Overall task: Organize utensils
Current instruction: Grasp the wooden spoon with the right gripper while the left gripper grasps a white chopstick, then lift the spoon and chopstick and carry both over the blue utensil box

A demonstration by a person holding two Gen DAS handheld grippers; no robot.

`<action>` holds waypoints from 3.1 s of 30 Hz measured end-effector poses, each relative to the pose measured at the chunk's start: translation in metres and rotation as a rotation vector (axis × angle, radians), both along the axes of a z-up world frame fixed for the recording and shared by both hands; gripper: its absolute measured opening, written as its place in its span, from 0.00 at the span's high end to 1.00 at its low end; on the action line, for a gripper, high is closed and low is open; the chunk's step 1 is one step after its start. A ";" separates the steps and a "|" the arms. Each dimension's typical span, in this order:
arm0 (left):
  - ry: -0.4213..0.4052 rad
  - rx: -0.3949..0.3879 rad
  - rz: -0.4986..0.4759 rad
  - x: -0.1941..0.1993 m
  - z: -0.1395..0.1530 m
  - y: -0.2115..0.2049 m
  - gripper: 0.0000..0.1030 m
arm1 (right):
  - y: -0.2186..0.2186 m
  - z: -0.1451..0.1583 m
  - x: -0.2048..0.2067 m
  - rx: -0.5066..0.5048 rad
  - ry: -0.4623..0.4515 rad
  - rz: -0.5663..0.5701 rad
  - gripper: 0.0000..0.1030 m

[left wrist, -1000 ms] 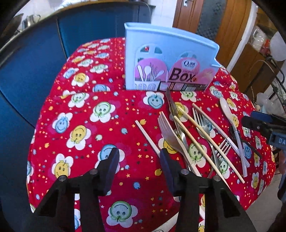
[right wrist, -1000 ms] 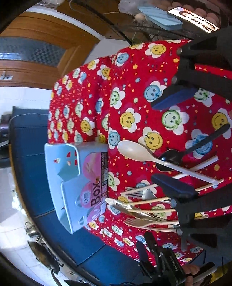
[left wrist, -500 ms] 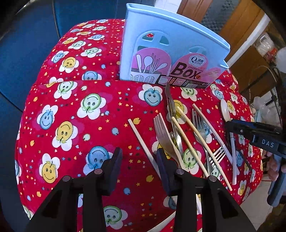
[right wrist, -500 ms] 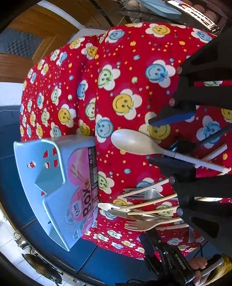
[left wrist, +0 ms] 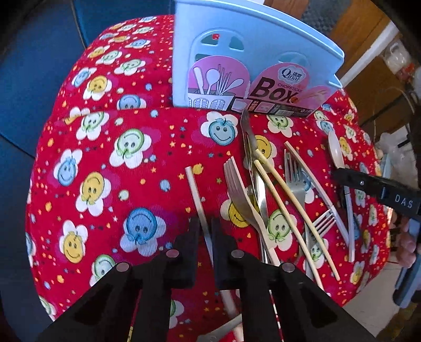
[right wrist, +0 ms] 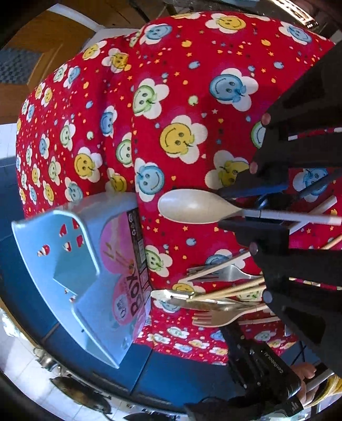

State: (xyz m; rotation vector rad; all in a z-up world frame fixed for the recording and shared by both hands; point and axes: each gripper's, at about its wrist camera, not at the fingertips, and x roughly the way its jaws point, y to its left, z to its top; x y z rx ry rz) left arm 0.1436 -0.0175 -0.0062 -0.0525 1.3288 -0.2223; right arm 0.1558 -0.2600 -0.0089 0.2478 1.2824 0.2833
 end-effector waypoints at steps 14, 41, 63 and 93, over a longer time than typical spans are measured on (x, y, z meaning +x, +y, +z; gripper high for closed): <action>-0.324 -0.163 0.044 -0.043 0.062 0.033 0.96 | -0.009 0.033 -0.047 0.079 -0.286 -0.034 0.94; -0.799 -0.266 0.123 -0.062 0.156 0.045 0.96 | 0.000 0.104 -0.109 0.075 -0.836 -0.088 0.94; -1.089 -0.214 0.179 0.017 0.196 0.015 0.96 | -0.002 0.136 -0.048 0.083 -0.981 -0.112 0.94; -1.044 -0.138 0.153 0.065 0.087 0.006 0.96 | 0.041 0.065 0.041 -0.033 -1.000 -0.036 0.93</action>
